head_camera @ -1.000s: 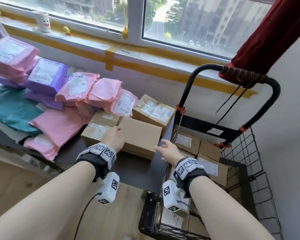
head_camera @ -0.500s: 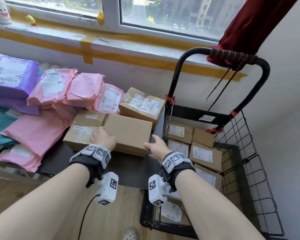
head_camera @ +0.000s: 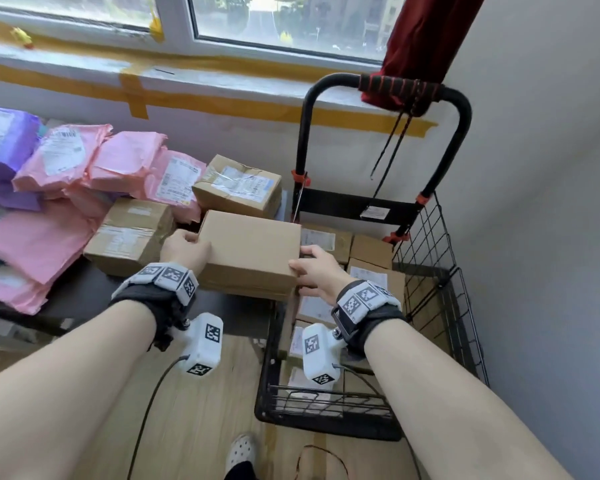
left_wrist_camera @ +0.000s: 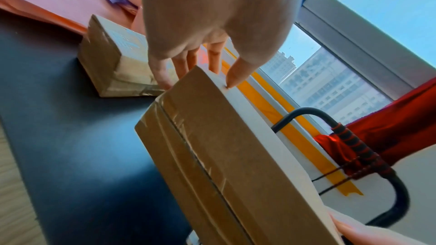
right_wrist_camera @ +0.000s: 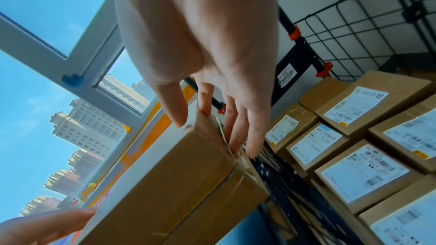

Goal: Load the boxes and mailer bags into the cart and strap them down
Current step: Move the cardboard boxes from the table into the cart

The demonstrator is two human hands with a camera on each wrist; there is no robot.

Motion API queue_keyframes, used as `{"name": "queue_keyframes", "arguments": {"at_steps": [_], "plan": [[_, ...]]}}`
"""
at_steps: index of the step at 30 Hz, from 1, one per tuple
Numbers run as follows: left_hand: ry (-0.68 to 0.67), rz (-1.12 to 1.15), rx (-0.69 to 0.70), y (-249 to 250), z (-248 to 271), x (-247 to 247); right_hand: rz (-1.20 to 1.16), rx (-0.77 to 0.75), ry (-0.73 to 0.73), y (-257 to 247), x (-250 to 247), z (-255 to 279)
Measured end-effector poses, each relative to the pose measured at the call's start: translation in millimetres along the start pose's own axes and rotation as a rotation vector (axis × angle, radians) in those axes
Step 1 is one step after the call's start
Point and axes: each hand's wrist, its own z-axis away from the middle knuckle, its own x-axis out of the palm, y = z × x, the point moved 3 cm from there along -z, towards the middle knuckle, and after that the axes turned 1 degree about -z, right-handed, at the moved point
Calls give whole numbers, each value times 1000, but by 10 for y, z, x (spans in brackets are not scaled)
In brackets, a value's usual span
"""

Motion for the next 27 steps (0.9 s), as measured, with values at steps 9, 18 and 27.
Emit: {"name": "queue_keyframes", "arguments": {"at_steps": [9,18,27], "plan": [[-151,116,-14,516,919,997,-153,-20,80,370,-1411,359],[-528,53,-170,531,932,2086,-83,339,76,1013,-2107,-55],[-795,-55,-440,238,440,3017,-56,608,174,1803,-2406,-800]]}}
